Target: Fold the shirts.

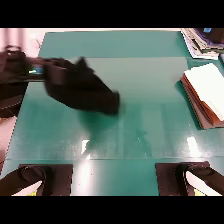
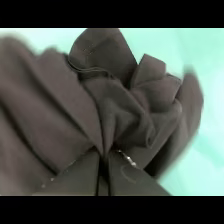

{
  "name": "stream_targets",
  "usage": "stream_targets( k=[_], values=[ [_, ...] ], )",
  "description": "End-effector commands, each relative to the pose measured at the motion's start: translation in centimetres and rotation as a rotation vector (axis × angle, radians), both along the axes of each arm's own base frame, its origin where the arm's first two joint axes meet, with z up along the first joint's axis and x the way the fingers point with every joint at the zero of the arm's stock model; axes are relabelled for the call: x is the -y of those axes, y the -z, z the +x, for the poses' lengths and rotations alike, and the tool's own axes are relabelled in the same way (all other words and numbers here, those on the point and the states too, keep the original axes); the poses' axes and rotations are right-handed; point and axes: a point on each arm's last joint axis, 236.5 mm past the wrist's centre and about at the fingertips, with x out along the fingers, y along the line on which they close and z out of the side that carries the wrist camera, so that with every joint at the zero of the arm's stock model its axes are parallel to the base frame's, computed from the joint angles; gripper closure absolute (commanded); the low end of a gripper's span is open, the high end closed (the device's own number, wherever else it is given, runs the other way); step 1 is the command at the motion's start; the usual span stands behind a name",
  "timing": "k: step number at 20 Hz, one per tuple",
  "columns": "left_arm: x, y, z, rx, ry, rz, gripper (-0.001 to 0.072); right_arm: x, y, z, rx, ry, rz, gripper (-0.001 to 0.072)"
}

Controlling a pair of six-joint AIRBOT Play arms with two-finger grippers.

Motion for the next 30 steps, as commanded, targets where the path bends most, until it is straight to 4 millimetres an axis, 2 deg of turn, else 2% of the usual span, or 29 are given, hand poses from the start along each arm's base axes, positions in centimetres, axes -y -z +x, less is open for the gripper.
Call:
stream_targets(
  k=[1, 3, 4, 5, 6, 8, 13, 16, 19, 21, 23, 26, 30],
  values=[
    [11.1, 4.2, -0.6, -0.034, 0.272, 0.086, 0.0686, 0.6, -1.3, 0.0, -0.014, 0.001, -0.024, 0.0697],
    [16.3, 7.8, -0.7, -0.053, 0.381, 0.081, 0.0683, 0.5, -1.4, 0.3, -0.029, -0.009, -0.034, 0.0697],
    [18.4, 8.9, -0.5, -0.059, 0.409, 0.042, 0.0644, 0.4, -1.2, 0.4, -0.046, -0.015, -0.041, 0.0697],
    [19.7, 9.3, 0.1, -0.06, 0.41, 0.0, 0.0341, 0.4, -0.8, 0.5, -0.064, -0.021, -0.047, 0.0697],
    [19.9, 9.3, 0.9, -0.063, 0.39, -0.028, 0.0197, 0.4, -0.3, 0.5, -0.085, -0.026, -0.054, 0.0697],
    [18.3, 8.9, 3.5, -0.055, 0.329, -0.04, 0.0199, 0.3, 0.6, 0.5, -0.121, -0.034, -0.061, 0.0697],
    [7.7, 11.2, 9.0, -0.218, 0.101, -0.028, 0.0199, 0.3, 2.0, 0.8, -0.159, -0.035, -0.063, 0.0697],
    [4.7, 13.4, 10.6, -0.332, 0.012, -0.142, 0.0199, 0.3, 2.8, 1.0, -0.178, -0.035, -0.063, 0.0696],
    [4.0, 18.6, 10.2, -0.447, -0.022, -0.143, 0.0199, 0.3, 4.2, 1.2, -0.213, -0.036, -0.065, 0.0697],
    [5.1, 22.3, 9.1, -0.527, 0.004, -0.162, 0.0199, 0.3, 5.1, 1.3, -0.236, -0.036, -0.065, 0.0697],
    [7.1, 25.1, 8.2, -0.593, 0.051, -0.23, 0.0199, 0.3, 5.9, 1.4, -0.257, -0.037, -0.065, 0.0696],
    [9.3, 27.6, 7.9, -0.642, 0.08, -0.28, 0.0199, 0.3, 7.3, 1.6, -0.291, -0.036, -0.064, 0.0697],
    [10.6, 28.8, 9.1, -0.55, 0.062, -0.232, 0.0199, 0.3, 9.1, 1.7, -0.334, -0.037, -0.065, 0.0697]
  ],
)
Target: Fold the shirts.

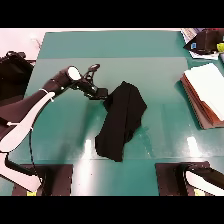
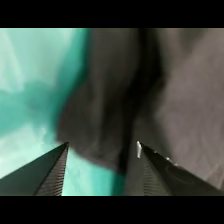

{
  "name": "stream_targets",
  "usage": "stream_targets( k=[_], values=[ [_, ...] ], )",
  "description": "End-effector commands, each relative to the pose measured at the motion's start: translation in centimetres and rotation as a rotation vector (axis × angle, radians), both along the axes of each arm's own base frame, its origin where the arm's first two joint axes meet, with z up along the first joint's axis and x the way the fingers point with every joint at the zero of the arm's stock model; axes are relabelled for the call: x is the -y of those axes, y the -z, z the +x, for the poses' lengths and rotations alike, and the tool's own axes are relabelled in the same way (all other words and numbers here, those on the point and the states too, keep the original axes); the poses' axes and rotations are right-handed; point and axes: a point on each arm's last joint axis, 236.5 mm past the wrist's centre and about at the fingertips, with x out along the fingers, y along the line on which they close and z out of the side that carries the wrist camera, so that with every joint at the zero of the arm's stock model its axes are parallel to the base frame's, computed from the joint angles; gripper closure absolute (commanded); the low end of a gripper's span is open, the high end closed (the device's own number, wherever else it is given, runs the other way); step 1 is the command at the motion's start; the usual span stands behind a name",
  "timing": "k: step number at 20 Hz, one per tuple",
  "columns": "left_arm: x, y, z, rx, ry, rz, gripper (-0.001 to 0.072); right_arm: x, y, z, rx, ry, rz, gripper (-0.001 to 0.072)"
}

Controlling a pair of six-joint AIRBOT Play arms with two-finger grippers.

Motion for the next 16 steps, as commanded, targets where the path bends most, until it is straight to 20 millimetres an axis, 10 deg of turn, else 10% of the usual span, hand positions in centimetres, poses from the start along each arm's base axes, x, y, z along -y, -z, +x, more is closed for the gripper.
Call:
stream_targets(
  k=[1, 9, 13, 16],
  values=[
    [0.4, 1.4, 1.4, 0.059, -0.046, 0.036, 0.02, 0.0, 1.2, 0.0, -0.031, 0.0, -0.002, 0.0697],
    [0.7, 1.7, 1.7, 0.112, -0.023, 0.078, 0.02, 0.0, 1.2, 0.0, -0.03, 0.0, 0.001, 0.0697],
    [1.3, 1.3, 2.1, 0.15, -0.023, 0.068, 0.0683, 0.0, 1.6, -0.4, -0.053, -0.007, -0.006, 0.0697],
    [1.0, 1.0, 2.7, 0.162, -0.033, 0.067, 0.0685, 0.0, 3.3, -1.5, -0.12, -0.019, -0.017, 0.0697]
  ],
)
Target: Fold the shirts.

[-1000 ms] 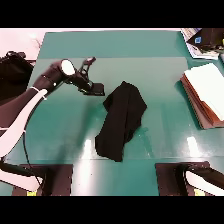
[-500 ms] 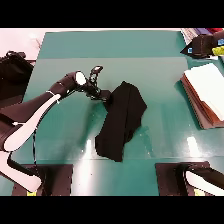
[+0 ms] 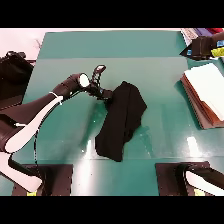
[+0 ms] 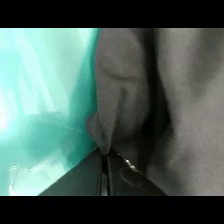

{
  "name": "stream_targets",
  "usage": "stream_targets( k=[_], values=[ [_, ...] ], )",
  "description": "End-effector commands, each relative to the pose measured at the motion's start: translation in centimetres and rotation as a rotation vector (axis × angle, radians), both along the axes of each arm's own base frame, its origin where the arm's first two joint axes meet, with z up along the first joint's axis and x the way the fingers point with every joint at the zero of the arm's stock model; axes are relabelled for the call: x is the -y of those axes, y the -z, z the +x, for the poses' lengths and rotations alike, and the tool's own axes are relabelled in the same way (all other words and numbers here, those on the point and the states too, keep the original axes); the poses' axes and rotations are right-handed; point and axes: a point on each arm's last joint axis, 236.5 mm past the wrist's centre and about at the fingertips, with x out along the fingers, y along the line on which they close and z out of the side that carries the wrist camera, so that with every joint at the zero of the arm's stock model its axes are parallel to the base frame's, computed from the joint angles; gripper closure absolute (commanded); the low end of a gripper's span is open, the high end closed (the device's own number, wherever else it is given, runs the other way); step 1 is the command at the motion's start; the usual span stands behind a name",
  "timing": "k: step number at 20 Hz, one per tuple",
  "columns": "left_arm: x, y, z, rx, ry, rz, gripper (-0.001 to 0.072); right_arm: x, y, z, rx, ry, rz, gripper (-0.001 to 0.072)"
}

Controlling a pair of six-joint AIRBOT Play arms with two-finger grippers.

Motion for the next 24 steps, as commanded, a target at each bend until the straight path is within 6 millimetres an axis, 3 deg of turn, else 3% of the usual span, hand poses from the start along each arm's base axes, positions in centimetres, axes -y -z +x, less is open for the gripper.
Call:
stream_targets(
  k=[1, 4, 5, 6, 7, 10, 13, 16, 20, 21, 24],
  values=[
    [-0.4, -0.5, 0.7, 0.019, -0.008, -0.001, 0.0684, 0.0, 2.8, -1.5, -0.089, -0.01, -0.01, 0.0697],
    [-2.3, -2.4, 2.1, 0.008, -0.02, 0.002, 0.0684, -0.5, 10.0, -4.6, -0.286, -0.016, 0.016, 0.0689],
    [-2.9, -3.0, 2.4, 0.004, -0.023, 0.002, 0.0684, -1.5, 13.1, -6.2, -0.38, -0.03, 0.062, 0.0531],
    [-3.3, -3.6, 2.7, 0.008, -0.018, 0.003, 0.0685, -2.9, 16.0, -7.9, -0.471, -0.045, 0.126, 0.029],
    [-3.7, -3.9, 2.9, 0.014, -0.007, 0.01, 0.0684, -4.7, 18.9, -9.8, -0.562, -0.058, 0.196, 0.0243],
    [-3.9, -3.9, 2.7, 0.007, 0.001, 0.021, 0.0685, -9.6, 26.3, -14.8, -0.711, -0.071, 0.296, 0.0243],
    [-3.9, -3.8, 2.6, 0.002, 0.003, 0.023, 0.0684, -13.5, 30.8, -19.3, -0.784, -0.105, 0.307, 0.0243],
    [-3.9, -3.8, 2.6, 0.0, 0.004, 0.023, 0.0684, -17.2, 32.7, -22.1, -0.843, -0.167, 0.316, 0.0243],
    [-4.1, -3.7, 2.5, 0.0, 0.007, 0.03, 0.0684, -21.9, 33.6, -22.8, -0.836, -0.267, 0.28, 0.0243],
    [-4.1, -3.7, 2.5, -0.003, 0.008, 0.032, 0.0684, -22.7, 33.8, -22.5, -0.829, -0.282, 0.268, 0.0273],
    [-4.6, -4.3, 2.7, 0.014, 0.012, 0.049, 0.0685, -23.5, 33.7, -21.5, -0.799, -0.345, 0.209, 0.0696]
  ],
)
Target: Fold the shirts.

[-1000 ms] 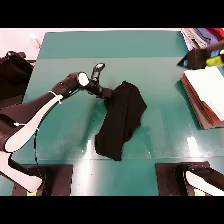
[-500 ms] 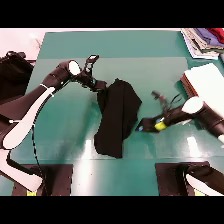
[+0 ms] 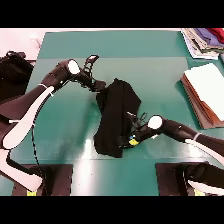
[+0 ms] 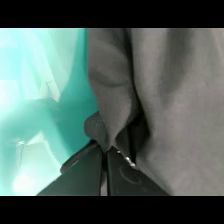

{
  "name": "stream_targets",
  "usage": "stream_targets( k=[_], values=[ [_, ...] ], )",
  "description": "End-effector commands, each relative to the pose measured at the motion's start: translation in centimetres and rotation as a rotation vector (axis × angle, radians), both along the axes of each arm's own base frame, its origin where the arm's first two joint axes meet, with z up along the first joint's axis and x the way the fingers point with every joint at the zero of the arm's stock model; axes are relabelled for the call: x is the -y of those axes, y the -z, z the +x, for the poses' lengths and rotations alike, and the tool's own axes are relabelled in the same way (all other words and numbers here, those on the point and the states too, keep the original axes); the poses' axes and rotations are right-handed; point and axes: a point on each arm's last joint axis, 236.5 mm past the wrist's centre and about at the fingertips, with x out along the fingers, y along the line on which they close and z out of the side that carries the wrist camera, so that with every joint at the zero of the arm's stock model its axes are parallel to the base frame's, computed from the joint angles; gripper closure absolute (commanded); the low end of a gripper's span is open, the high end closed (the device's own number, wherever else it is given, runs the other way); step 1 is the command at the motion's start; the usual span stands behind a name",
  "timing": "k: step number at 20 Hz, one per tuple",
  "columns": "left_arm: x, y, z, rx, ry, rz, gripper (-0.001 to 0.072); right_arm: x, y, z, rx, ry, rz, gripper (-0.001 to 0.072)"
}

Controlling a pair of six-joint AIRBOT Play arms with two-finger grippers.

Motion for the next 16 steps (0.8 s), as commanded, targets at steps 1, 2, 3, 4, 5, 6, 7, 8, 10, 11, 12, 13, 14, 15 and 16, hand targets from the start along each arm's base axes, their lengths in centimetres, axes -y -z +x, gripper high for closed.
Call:
stream_targets(
  k=[1, 2, 3, 4, 5, 6, 7, 8, 10, 11, 12, 13, 14, 15, 16],
  values=[
    [-1.2, -1.7, 0.8, 0.052, -0.005, 0.028, 0.0685, -0.8, -0.1, 0.9, 0.054, -0.069, -0.034, 0.0697],
    [-2.1, -3.4, 1.6, 0.096, -0.021, 0.025, 0.0685, 0.2, -0.8, 1.8, 0.077, -0.055, -0.059, 0.0697],
    [-3.2, -5.7, 2.4, 0.149, -0.044, 0.02, 0.0685, 1.6, -1.9, 3.3, 0.125, -0.034, -0.089, 0.0697],
    [-4.8, -8.7, 3.2, 0.21, -0.073, 0.013, 0.0685, 3.5, -3.3, 5.0, 0.185, -0.01, -0.126, 0.0697],
    [-6.6, -12.1, 3.8, 0.279, -0.105, 0.007, 0.0684, 5.6, -4.9, 6.6, 0.249, 0.017, -0.167, 0.0697],
    [-8.4, -15.5, 4.1, 0.35, -0.135, 0.004, 0.0685, 8.3, -6.9, 8.5, 0.321, 0.049, -0.215, 0.0698],
    [-10.3, -19.5, 3.9, 0.442, -0.155, 0.01, 0.0685, 11.0, -9.3, 10.1, 0.393, 0.079, -0.26, 0.0697],
    [-11.9, -23.3, 3.3, 0.532, -0.171, 0.02, 0.0685, 14.0, -12.2, 11.7, 0.472, 0.124, -0.306, 0.0698],
    [-14.6, -31.4, 0.7, 0.723, -0.202, 0.039, 0.0685, 19.6, -19.1, 14.2, 0.626, 0.259, -0.367, 0.0698],
    [-15.9, -35.5, -1.3, 0.826, -0.214, 0.063, 0.0685, 21.9, -22.7, 14.9, 0.707, 0.325, -0.381, 0.0697],
    [-16.4, -39.1, -3.6, 0.91, -0.218, 0.052, 0.0685, 24.1, -26.8, 15.3, 0.805, 0.396, -0.384, 0.0698],
    [-16.9, -42.7, -6.2, 0.993, -0.23, 0.032, 0.0685, 25.8, -30.5, 15.1, 0.893, 0.457, -0.385, 0.0698],
    [-17.4, -45.7, -8.7, 1.066, -0.238, 0.013, 0.0685, 27.7, -34.0, 14.6, 0.974, 0.522, -0.395, 0.0698],
    [-17.8, -48.4, -11.3, 1.137, -0.244, -0.002, 0.0685, 29.2, -36.7, 13.9, 1.031, 0.571, -0.412, 0.0698],
    [-18.3, -50.4, -13.6, 1.191, -0.251, -0.019, 0.0685, 30.6, -39.0, 13.0, 1.079, 0.619, -0.433, 0.0698]
  ],
)
